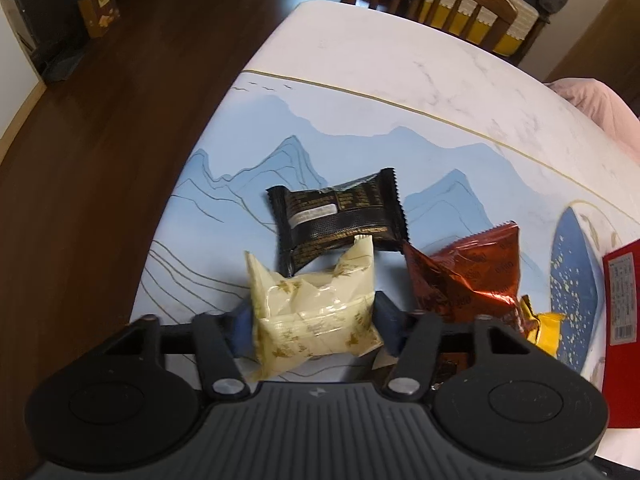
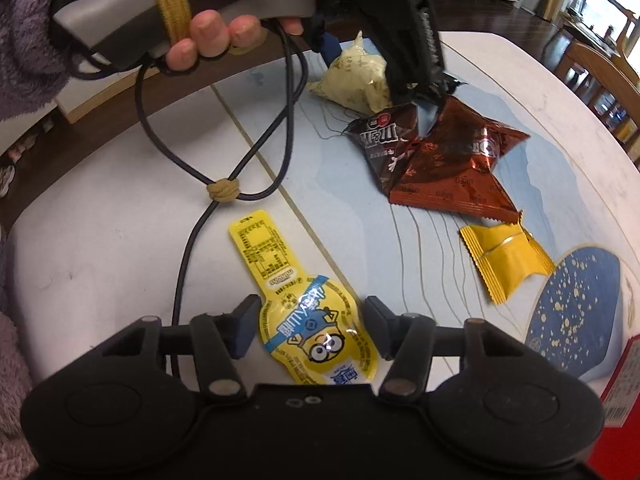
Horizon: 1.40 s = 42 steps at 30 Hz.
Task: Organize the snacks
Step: 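Carry the yellow pack into the box with the right gripper while the left carries the cream packet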
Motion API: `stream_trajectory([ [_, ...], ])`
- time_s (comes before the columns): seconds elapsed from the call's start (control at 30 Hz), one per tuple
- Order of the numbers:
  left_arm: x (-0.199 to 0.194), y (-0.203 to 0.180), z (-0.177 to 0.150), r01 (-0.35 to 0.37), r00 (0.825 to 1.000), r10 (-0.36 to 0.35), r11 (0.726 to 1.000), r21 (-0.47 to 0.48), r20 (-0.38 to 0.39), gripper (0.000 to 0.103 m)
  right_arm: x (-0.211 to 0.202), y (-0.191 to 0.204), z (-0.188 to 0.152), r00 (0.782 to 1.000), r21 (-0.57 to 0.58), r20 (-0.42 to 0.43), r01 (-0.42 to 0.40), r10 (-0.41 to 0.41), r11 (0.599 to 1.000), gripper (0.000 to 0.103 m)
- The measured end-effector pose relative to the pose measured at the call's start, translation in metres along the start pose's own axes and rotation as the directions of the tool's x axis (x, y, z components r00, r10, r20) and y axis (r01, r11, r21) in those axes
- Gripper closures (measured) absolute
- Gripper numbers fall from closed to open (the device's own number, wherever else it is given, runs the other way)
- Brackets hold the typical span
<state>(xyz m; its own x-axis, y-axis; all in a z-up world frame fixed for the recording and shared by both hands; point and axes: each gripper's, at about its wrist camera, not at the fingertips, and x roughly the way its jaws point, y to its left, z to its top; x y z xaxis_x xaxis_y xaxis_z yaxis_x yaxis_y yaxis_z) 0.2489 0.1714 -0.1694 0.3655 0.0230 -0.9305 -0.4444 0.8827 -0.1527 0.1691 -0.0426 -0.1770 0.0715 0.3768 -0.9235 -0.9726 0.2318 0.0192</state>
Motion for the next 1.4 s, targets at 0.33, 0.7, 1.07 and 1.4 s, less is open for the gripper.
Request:
stream_trajectory([
  [0.33, -0.014, 0.022, -0.017, 0.028, 1.000, -0.027, 0.997, -0.073, 0.005, 0.052, -0.010, -0.013, -0.016, 0.999, 0.187, 0.020, 0.033, -0.037, 0.982, 0.051],
  [0.7, -0.056, 0.039, -0.057, 0.078, 0.996, -0.072, 0.991, -0.105, 0.058, 0.052, -0.043, -0.024, -0.041, 0.988, 0.400, 0.076, 0.095, -0.136, 0.912, 0.052],
  [1.07, -0.111, 0.011, -0.086, 0.154, 0.981, -0.149, 0.987, -0.035, 0.128, 0.051, -0.107, -0.030, -0.065, 0.955, 0.547, 0.160, 0.124, -0.249, 0.828, 0.052],
  [1.4, -0.144, -0.046, -0.102, 0.228, 0.960, -0.240, 0.969, 0.093, 0.145, 0.051, -0.160, -0.044, -0.095, 0.921, 0.654, 0.151, 0.179, -0.358, 0.735, 0.052],
])
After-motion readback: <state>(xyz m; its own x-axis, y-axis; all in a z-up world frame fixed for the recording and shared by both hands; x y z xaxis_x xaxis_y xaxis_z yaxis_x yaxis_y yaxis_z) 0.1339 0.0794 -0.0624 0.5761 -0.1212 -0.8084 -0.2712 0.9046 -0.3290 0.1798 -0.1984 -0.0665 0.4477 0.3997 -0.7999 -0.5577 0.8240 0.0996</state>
